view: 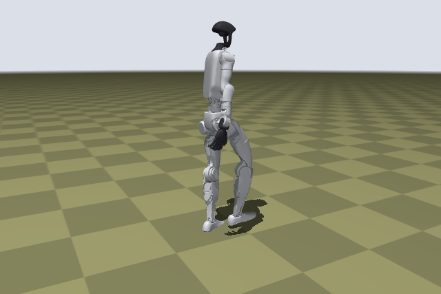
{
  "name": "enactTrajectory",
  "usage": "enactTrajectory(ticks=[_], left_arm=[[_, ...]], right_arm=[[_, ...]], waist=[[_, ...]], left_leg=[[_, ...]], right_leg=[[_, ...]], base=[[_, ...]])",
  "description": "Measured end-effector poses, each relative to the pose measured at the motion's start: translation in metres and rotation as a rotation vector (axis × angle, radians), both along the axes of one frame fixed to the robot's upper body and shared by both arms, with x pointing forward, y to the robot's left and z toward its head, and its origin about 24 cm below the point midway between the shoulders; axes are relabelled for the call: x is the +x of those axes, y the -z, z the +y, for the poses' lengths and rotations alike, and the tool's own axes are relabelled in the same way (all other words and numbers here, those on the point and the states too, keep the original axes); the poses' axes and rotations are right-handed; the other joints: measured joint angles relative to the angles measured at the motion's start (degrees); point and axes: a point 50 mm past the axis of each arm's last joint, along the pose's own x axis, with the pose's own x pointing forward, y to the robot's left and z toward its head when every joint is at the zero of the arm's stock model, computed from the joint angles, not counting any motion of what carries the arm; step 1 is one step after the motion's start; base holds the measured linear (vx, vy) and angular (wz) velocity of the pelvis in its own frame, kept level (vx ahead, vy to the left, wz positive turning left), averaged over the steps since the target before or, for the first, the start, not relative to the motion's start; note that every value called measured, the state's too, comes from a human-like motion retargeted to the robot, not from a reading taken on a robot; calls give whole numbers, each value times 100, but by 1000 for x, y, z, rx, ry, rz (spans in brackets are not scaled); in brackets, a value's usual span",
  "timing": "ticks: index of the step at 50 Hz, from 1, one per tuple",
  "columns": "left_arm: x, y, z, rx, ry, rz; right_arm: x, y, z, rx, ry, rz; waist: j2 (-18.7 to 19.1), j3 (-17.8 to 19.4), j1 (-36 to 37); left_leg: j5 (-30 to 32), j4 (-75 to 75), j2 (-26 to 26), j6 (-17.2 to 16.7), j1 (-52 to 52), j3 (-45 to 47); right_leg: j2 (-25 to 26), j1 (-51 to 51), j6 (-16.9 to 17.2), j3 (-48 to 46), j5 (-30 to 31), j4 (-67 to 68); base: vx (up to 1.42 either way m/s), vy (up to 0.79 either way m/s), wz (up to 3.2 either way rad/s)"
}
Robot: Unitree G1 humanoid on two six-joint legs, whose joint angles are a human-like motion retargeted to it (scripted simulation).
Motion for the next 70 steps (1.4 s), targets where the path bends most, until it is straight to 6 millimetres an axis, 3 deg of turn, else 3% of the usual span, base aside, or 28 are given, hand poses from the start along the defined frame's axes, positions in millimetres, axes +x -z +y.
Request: enactTrajectory(ticks=[2, 5, 7, 11, 15, 21, 25, 28, 33, 35, 38, 40, 42, 44, 47, 50, 53, 55, 57, 60, 65, 67, 68, 70], left_arm=[[10, -4, 0, -22, 25, -15], [21, -9, 3, -31, 82, -19], [26, -11, 4, -9, 122, -18], [24, -9, -2, 18, 161, -41], [3, 0, -10, -28, 143, -8], [-49, 16, -15, -46, 159, 160], [-82, 22, -11, -16, 154, 245], [-109, 24, -10, -22, 105, 321], [-154, 24, -9, -40, -16, 474], [-168, 23, -9, -44, -62, 528], [-183, 20, -7, -34, -118, 586], [-191, 18, -7, -21, -144, 618], [-200, 17, -11, -16, -148, 657], [-203, 16, -12, -16, -147, 697], [-192, 18, -14, -32, -129, 699], [-172, 22, -18, -58, -85, 620], [-145, 25, -17, -54, -52, 517], [-125, 26, -15, -29, -38, 448], [-103, 24, -11, -9, -27, 378], [-66, 19, -3, 3, -1, 271], [-9, 2, 6, 22, 42, 66], [10, -5, 8, 21, 56, -21], [18, -10, 8, 19, 60, -65], [28, -16, 11, 17, 64, -122]], right_arm=[[-7, 0, -1, -1, 15, 17], [-21, -1, 1, 5, 39, 55], [-30, -1, 3, 15, 58, 84], [-39, -4, 0, 27, 68, 127], [-30, -5, -9, 12, 48, 116], [-6, -3, -11, -16, 94, 18], [20, -3, -13, -12, 87, -58], [46, -5, -16, -46, 49, -123], [97, -12, -11, -46, -43, -284], [117, -16, -4, -27, -80, -354], [142, -23, 12, 15, -120, -464], [151, -25, 27, 44, -129, -537], [150, -24, 41, 84, -139, -578], [144, -21, 52, 121, -163, -569], [127, -14, 58, 116, -197, -497], [102, -5, 50, 53, -198, -405], [82, -1, 40, -4, -206, -326], [72, 1, 33, -24, -198, -274], [62, 2, 28, -27, -177, -230], [51, 2, 20, -29, -114, -178], [23, 1, 7, -20, 11, -61], [12, 0, 1, -15, 32, -24], [9, -1, -2, -12, 36, -9], [-1, -2, -5, -13, 33, 29]], waist=[[-90, 22, -91], [-179, 17, -234], [-113, -24, -169], [-27, -76, -76], [105, -105, -122], [-26, 92, 285], [-119, 129, 533], [-110, 103, 673], [-144, -136, 635], [-117, -186, 653], [64, -121, 697], [166, -47, 712], [12, -51, 788], [-164, -34, 937], [-200, 40, 1023], [-179, -2, 1136], [-81, 34, 1060], [25, 70, 1007], [134, 128, 819], [151, 192, 542], [-175, 329, 390], [-356, 411, 366], [-430, 449, 398], [-392, 437, 550]], left_leg=[[-80, -11, -98, 22, 169, 63], [-199, -7, -201, 29, 419, -67], [-302, -17, -176, 38, 546, -183], [-484, -74, -271, 116, 808, -326], [-403, 154, -281, 205, 931, -277], [447, 2356, 23, 294, 611, 80], [-203, 4152, 533, 294, 26, 554], [-573, 4641, 582, 294, -484, 792], [-759, 3809, 131, 285, -1388, 944], [-861, 3114, -72, 51, -1631, 695], [-744, 1942, -229, -661, -1679, -131], [-129, 1316, -206, -832, -1502, -470], [565, 1252, -290, 57, -1341, -431], [270, 1581, -111, 294, -1214, -117], [6, 1894, 21, 294, -1214, -430], [-184, 1770, 242, 294, -930, -246], [-308, 1508, 391, 294, -666, -339], [-342, 1289, 520, 294, -498, -326], [-351, 1123, 643, 294, -379, -396], [-354, 817, 593, 294, -219, -461], [-534, 419, 51, 294, 271, -339], [-705, 505, -181, 294, 456, -301], [-790, 542, -283, 294, 532, -286], [-990, 708, -270, 294, 619, -116]], right_leg=[[94, 39, -183, 256, 458, -484], [111, 224, -500, 451, 1870, -823], [109, 286, -738, 400, 1566, -547], [0, 353, -519, 495, 1098, -200], [-12, 538, -504, 641, 717, -79], [-40, 1693, -558, 947, 574, -860], [-154, 2278, -612, 952, 621, -1367], [-269, 2560, -555, 854, 764, -1806], [-572, 2663, -348, 597, 812, -2291], [-490, 2704, -362, 613, 764, -2378], [-131, 2993, -438, 486, 668, -2577], [97, 3268, -438, 492, 581, -2698], [15, 3530, -367, 548, 522, -2760], [23, 3769, -377, 677, 495, -2757], [88, 3894, -323, 596, 622, -2584], [84, 3816, -270, 411, 946, -2154], [113, 3460, -2, 459, 1688, -1316], [129, 2993, 528, 586, 2058, -462], [331, 2461, 573, 707, 1658, 476], [144, 1686, 143, 146, 599, 1163], [116, 1192, -158, -113, -314, -234], [280, 1169, -276, 404, 25, -930], [295, 1163, -758, 603, 646, -1137], [555, 1258, -1279, 1009, 466, -1016]], base=[[34, -10, 30], [43, -16, 52], [54, -22, 22], [47, -14, 9], [44, -11, 6], [45, -19, -22], [42, -13, -5], [23, 8, 5], [18, 15, 47], [28, 4, 20], [30, -2, -14], [37, -4, -29], [53, -17, -69], [49, -39, -106], [41, -19, -63], [43, -10, -63], [38, -8, -58], [23, 2, -47], [21, 2, -9], [21, -3, -4], [36, -9, -22], [39, -11, -27], [42, -11, -63], [51, -11, -74]])
